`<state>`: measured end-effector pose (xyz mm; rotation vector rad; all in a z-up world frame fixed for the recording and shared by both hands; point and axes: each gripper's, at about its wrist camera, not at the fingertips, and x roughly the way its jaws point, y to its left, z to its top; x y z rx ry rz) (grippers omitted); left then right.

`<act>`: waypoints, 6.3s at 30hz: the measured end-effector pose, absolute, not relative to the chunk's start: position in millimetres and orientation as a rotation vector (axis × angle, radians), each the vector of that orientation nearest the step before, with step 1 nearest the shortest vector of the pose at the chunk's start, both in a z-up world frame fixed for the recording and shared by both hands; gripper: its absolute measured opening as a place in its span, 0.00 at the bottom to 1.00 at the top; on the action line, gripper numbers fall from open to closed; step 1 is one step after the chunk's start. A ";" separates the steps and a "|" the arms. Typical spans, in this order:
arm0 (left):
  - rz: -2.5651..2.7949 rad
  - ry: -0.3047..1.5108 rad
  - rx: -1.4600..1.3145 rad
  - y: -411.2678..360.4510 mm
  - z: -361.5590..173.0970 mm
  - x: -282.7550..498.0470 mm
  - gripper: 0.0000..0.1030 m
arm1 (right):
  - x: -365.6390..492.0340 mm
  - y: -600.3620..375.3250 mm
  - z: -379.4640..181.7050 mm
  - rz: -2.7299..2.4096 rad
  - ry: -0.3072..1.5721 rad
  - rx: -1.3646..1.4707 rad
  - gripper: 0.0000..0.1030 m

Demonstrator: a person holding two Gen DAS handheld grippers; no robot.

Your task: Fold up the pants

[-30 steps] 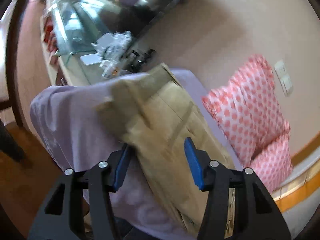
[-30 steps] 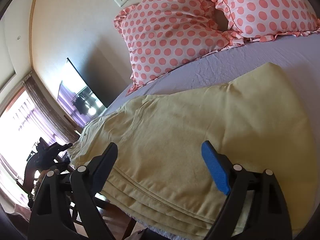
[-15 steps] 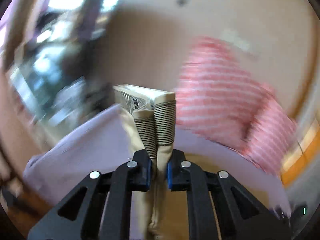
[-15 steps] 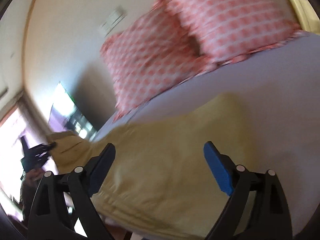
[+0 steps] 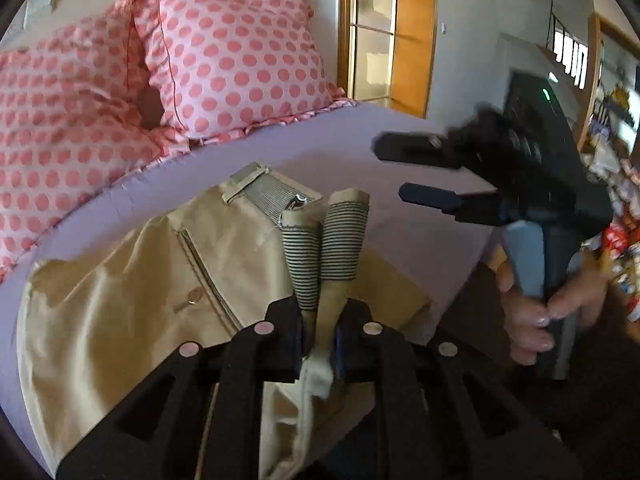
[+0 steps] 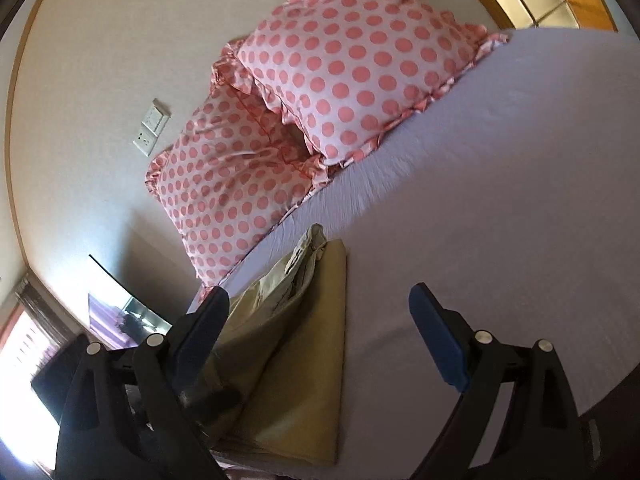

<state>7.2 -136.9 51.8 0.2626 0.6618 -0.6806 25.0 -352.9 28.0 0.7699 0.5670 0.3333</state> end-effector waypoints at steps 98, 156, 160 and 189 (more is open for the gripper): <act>-0.138 0.848 -0.076 72.5 47.5 38.4 0.97 | 62.5 -196.8 47.3 0.160 0.795 0.087 0.99; -0.040 0.800 0.045 51.2 16.1 23.4 0.98 | 49.8 -162.5 14.5 0.105 0.858 -0.006 0.99; -0.040 0.800 0.045 51.2 16.0 23.3 0.98 | 49.7 -162.7 14.6 0.106 0.858 -0.006 0.99; -0.040 0.809 0.046 51.4 16.5 24.8 0.98 | 49.1 -163.5 15.0 0.109 0.860 -0.007 0.99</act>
